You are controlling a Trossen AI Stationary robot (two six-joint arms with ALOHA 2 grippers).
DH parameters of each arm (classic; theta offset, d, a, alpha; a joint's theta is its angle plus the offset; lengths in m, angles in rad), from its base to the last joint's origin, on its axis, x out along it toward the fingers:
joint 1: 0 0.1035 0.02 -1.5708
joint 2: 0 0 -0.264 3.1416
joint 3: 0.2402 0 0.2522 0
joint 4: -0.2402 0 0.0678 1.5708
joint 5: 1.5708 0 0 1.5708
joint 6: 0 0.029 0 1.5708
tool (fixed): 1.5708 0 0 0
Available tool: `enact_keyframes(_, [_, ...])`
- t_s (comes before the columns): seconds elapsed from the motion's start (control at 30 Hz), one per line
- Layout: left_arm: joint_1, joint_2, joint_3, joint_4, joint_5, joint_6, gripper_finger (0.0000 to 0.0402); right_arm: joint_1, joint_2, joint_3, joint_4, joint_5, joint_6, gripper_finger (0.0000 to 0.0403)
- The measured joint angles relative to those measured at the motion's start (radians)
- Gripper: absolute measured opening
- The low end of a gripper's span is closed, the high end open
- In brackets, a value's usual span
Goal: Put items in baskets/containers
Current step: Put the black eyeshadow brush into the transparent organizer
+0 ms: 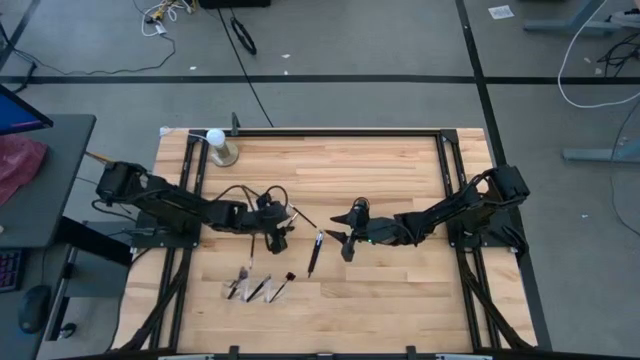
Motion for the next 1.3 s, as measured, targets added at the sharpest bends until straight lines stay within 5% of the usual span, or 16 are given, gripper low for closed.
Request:
enact_keyframes(0.67, [-0.004,0.262,-0.014,0.169,-0.125,-0.101,0.0172,0.0,0.0,0.0,-0.008,0.0,-0.012,0.0196])
enact_keyframes(1.13, [0.044,0.271,-0.014,0.161,-0.057,-0.1,0.0016,0.0,0.0,-0.001,-0.008,0.0,-0.013,0.0196])
enact_keyframes(1.3, [0.045,0.26,-0.016,0.156,-0.021,-0.084,0.0018,0.0,0.0,-0.001,-0.008,0.0,-0.013,0.0196])
